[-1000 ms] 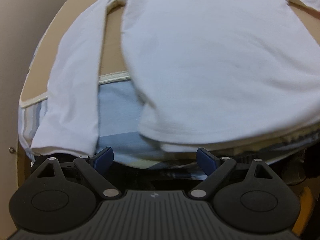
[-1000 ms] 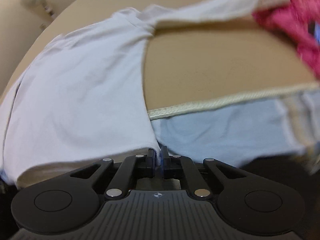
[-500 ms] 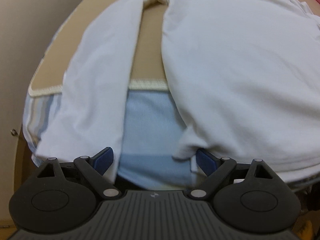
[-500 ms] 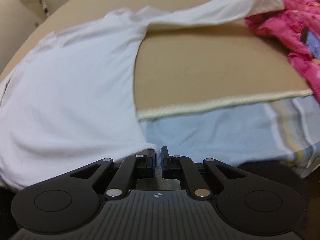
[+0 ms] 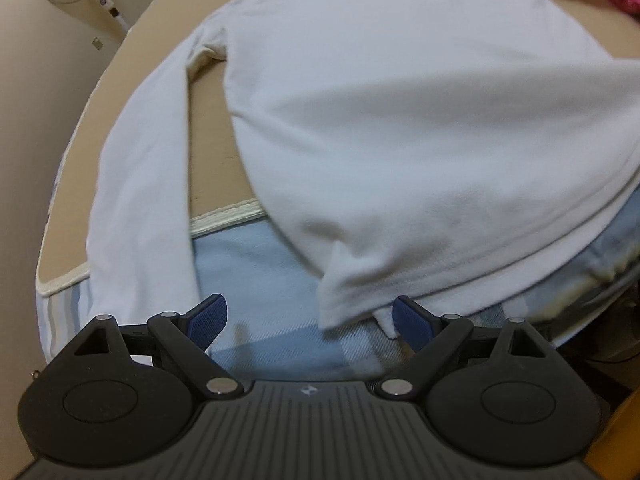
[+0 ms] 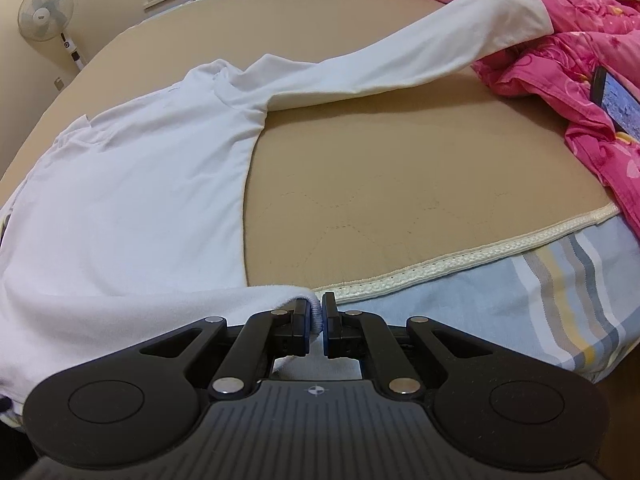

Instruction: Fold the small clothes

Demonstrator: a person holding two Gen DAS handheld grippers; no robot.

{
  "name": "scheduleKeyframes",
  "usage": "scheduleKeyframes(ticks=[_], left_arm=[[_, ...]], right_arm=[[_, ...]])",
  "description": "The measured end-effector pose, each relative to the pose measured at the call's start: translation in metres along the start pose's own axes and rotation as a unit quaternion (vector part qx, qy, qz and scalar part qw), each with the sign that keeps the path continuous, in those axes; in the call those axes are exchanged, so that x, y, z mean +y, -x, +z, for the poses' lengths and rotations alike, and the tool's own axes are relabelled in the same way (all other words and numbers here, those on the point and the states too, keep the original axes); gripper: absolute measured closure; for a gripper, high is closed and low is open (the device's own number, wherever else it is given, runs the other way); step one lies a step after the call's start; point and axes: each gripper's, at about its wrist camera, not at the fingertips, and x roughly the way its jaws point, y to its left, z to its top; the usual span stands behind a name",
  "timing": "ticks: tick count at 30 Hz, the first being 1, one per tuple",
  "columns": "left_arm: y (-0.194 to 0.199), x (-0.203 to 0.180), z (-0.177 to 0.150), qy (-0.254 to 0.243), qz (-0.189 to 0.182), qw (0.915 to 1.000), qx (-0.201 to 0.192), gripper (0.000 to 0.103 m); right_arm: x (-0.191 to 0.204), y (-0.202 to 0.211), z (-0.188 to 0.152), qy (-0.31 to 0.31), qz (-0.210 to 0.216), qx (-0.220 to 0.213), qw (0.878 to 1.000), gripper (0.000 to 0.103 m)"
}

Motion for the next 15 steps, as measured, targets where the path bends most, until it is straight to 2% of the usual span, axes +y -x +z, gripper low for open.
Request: scheduleKeyframes(ticks=[3, 5, 7, 8, 9, 10, 12, 15], left_arm=[[-0.006, 0.006, 0.003, 0.025, 0.009, 0.9996, -0.009, 0.006], [-0.003, 0.021, 0.002, 0.07, 0.042, 0.9962, -0.03, 0.009], [-0.004, 0.045, -0.001, 0.141, 0.042, 0.9887, -0.029, 0.01], [-0.008, 0.053, -0.002, 0.16, 0.051, 0.9855, -0.023, 0.012], [-0.015, 0.06, -0.004, 0.168, 0.081, 0.9824, -0.009, 0.015], [-0.022, 0.068, -0.004, 0.174, 0.082, 0.9813, 0.006, 0.015], [-0.025, 0.078, -0.005, 0.204, 0.054, 0.9773, 0.016, 0.015], [-0.02, 0.068, -0.003, 0.171, 0.051, 0.984, 0.007, 0.016]], right_arm=[[-0.004, -0.002, 0.003, -0.012, -0.004, -0.001, 1.0, 0.098], [-0.007, -0.007, 0.004, -0.023, -0.008, 0.004, 1.0, 0.098], [-0.008, -0.013, 0.002, -0.027, -0.011, 0.01, 1.0, 0.098], [-0.008, -0.016, 0.0, -0.029, -0.013, 0.013, 0.999, 0.098], [-0.008, -0.019, -0.001, -0.03, -0.014, 0.016, 0.999, 0.098], [-0.009, -0.021, -0.003, -0.031, -0.016, 0.019, 0.999, 0.098], [-0.011, -0.025, -0.005, -0.042, -0.013, 0.025, 0.999, 0.098], [-0.016, -0.027, -0.008, -0.059, -0.005, 0.028, 0.998, 0.098]])
